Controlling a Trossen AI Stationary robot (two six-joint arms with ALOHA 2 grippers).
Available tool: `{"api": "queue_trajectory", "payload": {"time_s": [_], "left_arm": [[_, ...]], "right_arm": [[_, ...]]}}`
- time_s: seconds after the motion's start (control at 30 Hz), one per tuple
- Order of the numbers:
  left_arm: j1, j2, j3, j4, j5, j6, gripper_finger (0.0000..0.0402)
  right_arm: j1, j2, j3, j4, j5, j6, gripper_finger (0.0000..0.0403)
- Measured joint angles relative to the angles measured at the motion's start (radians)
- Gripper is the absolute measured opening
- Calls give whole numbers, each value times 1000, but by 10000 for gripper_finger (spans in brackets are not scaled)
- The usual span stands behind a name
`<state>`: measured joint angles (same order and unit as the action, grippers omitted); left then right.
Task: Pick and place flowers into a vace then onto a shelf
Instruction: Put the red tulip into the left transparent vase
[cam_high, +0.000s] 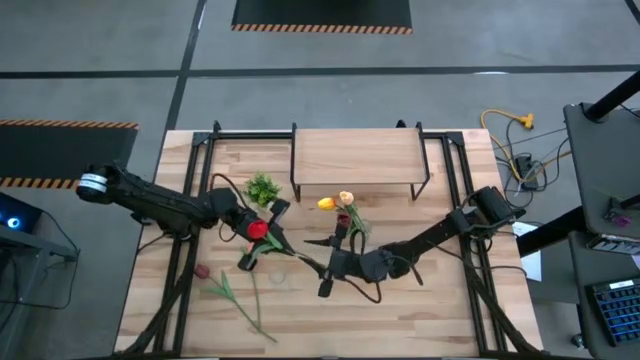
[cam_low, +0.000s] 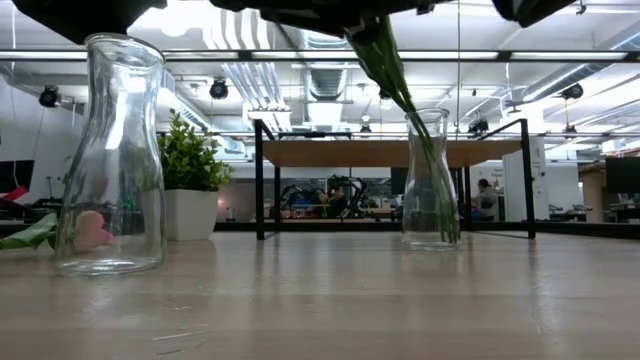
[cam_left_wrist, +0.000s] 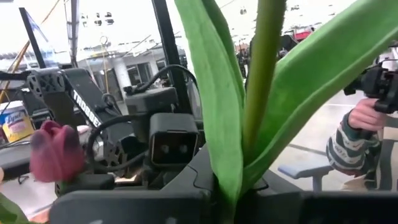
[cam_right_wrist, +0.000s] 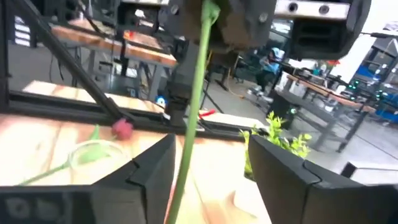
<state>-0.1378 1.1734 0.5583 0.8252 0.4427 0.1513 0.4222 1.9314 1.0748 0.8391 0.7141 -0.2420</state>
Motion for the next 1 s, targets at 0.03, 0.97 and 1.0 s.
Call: {"api": "queue_trajectory", "payload": {"time_s": [0.03, 0.97, 1.0], "left_arm": [[0, -12, 0, -15, -1, 0, 0], [0, -358, -9, -570, -218, -52, 0], [0, -363, -12, -568, -218, -43, 0]], "right_arm": [[7, -3, 0, -15, 13, 0, 197], [343, -122, -73, -411, -251, 203, 181], [351, -122, -88, -402, -276, 184, 175]]}}
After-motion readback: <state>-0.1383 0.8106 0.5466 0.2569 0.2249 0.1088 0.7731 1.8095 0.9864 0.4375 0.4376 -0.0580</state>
